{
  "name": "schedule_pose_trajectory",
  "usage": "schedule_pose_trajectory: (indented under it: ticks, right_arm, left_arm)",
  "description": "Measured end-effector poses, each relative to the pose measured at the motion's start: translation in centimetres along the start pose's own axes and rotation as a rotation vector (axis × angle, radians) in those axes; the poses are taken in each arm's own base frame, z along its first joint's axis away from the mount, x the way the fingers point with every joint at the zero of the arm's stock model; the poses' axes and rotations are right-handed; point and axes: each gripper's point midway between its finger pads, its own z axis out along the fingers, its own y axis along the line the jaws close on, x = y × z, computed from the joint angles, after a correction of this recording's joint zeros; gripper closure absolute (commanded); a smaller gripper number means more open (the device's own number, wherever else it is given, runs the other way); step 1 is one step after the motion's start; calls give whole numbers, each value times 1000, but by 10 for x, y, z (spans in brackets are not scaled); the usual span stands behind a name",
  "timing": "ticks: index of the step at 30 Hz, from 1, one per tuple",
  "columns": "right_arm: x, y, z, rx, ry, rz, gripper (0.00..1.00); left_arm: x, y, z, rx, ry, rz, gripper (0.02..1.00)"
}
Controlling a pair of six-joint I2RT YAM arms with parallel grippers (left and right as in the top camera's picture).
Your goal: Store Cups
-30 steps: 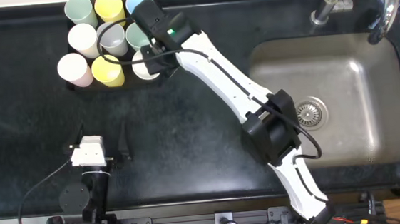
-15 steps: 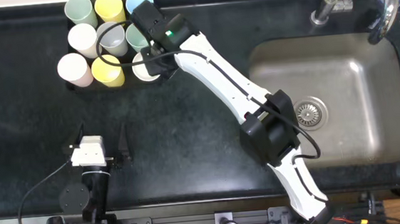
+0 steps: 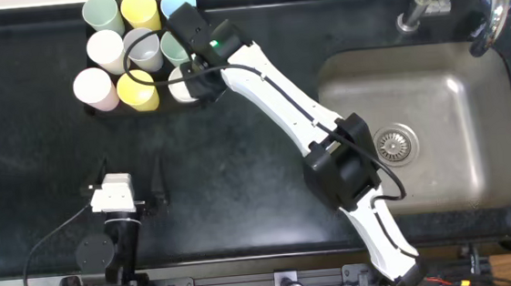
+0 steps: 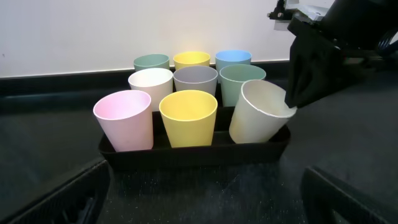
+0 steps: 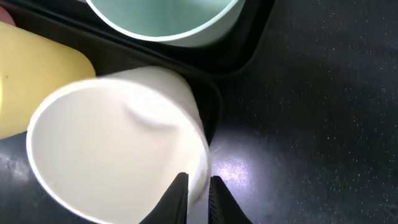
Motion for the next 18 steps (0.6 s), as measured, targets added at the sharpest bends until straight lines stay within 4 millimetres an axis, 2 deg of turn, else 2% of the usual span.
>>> schedule_pose_trajectory:
  ticks: [7,14,16,18]
  right_arm:
    - [-3,1,0,-5,-13,1,717]
    - [-14,4,-1,-21,-56,-12,540]
    - [-18,4,-7,-26,-72,-20,478]
    - [-24,1,-21,-32,-98,-32,426]
  left_arm:
    - [0,0,0,0,0,0,18]
    - [0,0,0,0,0,0,18]
    - [0,0,0,0,0,0,18]
    - [0,0,0,0,0,0,18]
